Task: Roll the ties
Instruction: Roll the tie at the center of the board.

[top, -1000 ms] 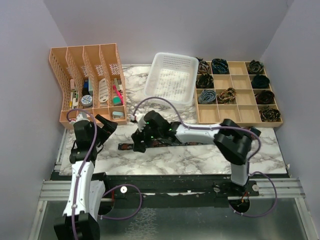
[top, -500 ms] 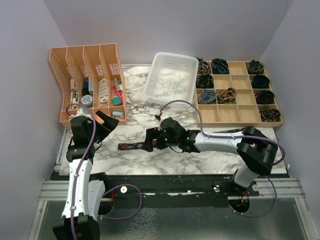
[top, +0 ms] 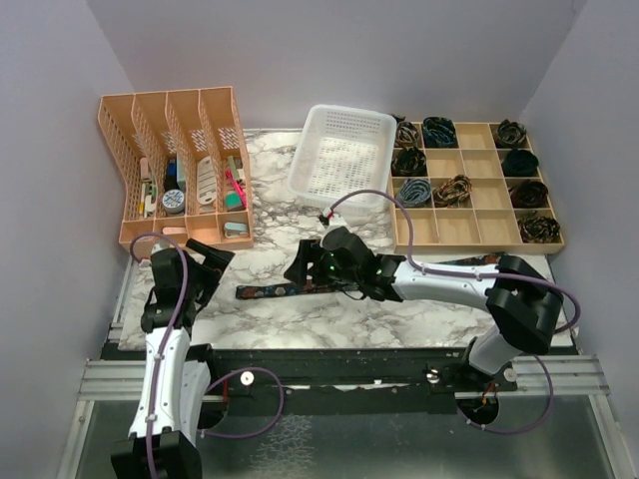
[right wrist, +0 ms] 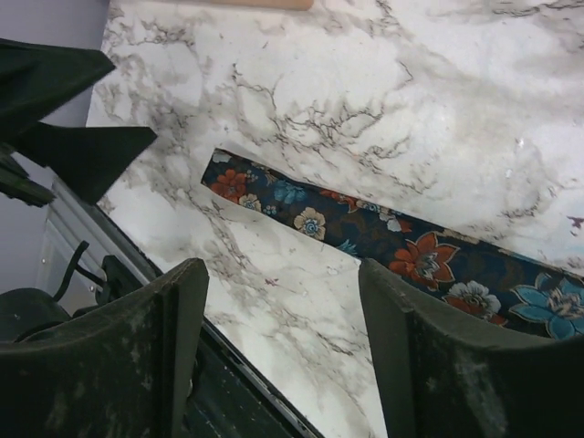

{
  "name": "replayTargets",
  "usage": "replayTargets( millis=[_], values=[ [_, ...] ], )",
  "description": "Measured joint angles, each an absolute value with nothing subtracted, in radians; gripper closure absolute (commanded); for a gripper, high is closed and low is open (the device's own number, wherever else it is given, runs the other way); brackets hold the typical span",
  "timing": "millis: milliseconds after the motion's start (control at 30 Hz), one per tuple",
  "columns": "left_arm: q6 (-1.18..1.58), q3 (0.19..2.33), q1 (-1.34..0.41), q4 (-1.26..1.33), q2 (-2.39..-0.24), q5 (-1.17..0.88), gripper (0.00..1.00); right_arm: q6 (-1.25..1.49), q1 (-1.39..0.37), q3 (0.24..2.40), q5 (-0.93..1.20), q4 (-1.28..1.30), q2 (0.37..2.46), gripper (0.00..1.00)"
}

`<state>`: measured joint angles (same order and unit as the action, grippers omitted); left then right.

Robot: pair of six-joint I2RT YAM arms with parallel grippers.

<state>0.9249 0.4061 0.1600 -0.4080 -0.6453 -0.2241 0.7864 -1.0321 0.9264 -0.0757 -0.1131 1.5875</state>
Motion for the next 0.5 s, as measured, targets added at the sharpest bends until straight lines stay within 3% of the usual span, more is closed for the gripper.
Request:
replayTargets(
  millis=[167, 400, 500],
  values=[
    [0.986, 0.305, 0.162, -0.357, -0.590, -0.220, 0.05, 0.772, -1.032, 0.962, -0.004, -0.151, 1.659, 0.36],
    [0.972, 0.237, 0.162, -0.319, -0.487, -0.222, 0.11, 0.725, -1.032, 1.046, 0.150, -0.197, 1.818, 0.62],
    [0.969, 0.220, 0.162, -0.311, -0.483, -0.226, 0.11, 0.740, -1.032, 1.061, 0.178, -0.202, 1.850, 0.63]
  ],
)
